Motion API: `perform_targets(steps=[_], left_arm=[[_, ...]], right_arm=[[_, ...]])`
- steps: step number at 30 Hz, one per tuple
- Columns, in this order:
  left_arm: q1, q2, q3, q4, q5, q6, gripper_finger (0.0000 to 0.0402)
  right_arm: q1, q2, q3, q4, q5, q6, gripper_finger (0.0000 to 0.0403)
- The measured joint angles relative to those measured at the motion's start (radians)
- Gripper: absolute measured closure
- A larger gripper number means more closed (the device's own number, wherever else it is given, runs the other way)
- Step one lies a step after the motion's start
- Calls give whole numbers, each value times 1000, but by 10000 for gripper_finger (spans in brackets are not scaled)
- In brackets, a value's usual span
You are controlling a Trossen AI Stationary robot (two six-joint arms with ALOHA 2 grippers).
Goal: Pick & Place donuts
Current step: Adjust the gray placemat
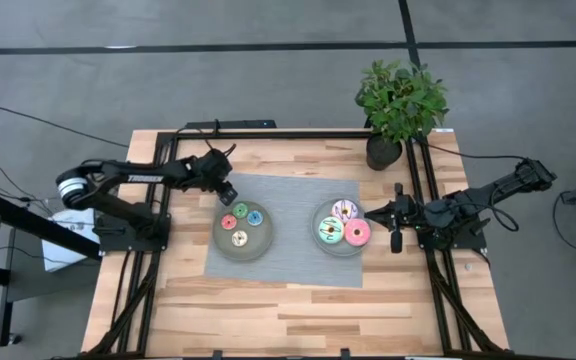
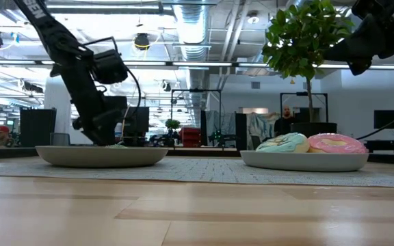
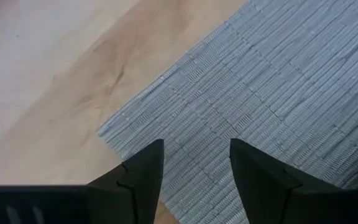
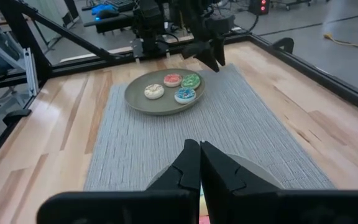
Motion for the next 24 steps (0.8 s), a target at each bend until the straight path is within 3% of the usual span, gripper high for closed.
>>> perform_targets(steps=[9,24], left_arm=[[0,74,13,6,-3,1,225],[-45,73,14,-96,-13,-87,225]], right_arm=[[0,0,0,-14,0,0,402],[0,0,0,-14,0,0,402]])
